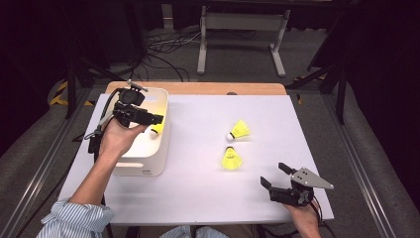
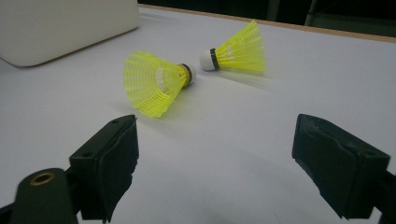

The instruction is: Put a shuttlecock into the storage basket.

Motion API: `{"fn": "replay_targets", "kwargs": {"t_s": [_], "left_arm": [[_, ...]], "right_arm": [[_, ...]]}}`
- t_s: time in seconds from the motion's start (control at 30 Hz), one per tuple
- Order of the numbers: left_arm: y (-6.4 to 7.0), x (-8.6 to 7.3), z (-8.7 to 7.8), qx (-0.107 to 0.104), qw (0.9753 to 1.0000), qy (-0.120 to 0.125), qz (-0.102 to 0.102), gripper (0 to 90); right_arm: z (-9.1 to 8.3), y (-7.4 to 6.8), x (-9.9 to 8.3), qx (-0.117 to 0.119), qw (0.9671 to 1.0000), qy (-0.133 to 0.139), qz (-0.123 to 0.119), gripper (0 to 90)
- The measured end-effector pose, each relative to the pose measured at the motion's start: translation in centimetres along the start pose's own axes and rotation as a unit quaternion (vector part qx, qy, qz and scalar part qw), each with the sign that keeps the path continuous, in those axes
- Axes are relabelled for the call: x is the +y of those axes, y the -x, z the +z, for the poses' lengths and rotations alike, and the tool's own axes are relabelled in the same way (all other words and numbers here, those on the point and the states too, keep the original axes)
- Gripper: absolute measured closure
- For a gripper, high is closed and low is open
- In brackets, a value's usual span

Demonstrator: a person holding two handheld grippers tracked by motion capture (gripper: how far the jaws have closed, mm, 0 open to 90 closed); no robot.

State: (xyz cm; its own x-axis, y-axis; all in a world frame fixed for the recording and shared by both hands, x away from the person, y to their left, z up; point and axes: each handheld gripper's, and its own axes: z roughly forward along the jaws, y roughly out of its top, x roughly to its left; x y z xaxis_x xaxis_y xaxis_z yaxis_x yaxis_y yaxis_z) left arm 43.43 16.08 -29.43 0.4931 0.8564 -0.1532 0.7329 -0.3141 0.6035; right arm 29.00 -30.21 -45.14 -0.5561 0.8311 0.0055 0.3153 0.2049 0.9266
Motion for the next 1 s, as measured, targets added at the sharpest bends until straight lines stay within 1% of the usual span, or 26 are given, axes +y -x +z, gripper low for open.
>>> {"fn": "replay_targets", "kwargs": {"t_s": [0.03,0.13,0.33,0.5,0.83,1.0], "left_arm": [[0.1,0.0,0.0,0.001,1.0000,0.003,0.005,35.9],[0.6,0.1,0.0,-0.006,0.9999,0.001,0.012,36.1],[1.0,0.1,0.1,-0.011,0.9998,-0.001,0.017,36.6],[1.7,0.3,0.3,-0.015,0.9996,-0.001,0.023,36.9],[2.9,0.3,0.6,-0.024,0.9988,-0.004,0.044,37.2],[3.6,0.2,0.8,-0.031,0.9983,-0.003,0.048,37.2]], "right_arm": [[0.0,0.0,0.0,0.000,1.0000,-0.001,0.000,15.2],[0.0,0.0,0.0,0.000,1.0000,-0.001,-0.001,15.3],[0.0,0.0,0.0,0.000,1.0000,-0.002,0.000,15.3],[0.0,0.0,0.0,0.000,1.0000,-0.002,0.000,15.3],[0.0,0.0,0.0,0.001,1.0000,-0.002,0.000,15.5],[0.0,0.0,0.0,0.001,1.0000,-0.003,0.001,15.6]]}}
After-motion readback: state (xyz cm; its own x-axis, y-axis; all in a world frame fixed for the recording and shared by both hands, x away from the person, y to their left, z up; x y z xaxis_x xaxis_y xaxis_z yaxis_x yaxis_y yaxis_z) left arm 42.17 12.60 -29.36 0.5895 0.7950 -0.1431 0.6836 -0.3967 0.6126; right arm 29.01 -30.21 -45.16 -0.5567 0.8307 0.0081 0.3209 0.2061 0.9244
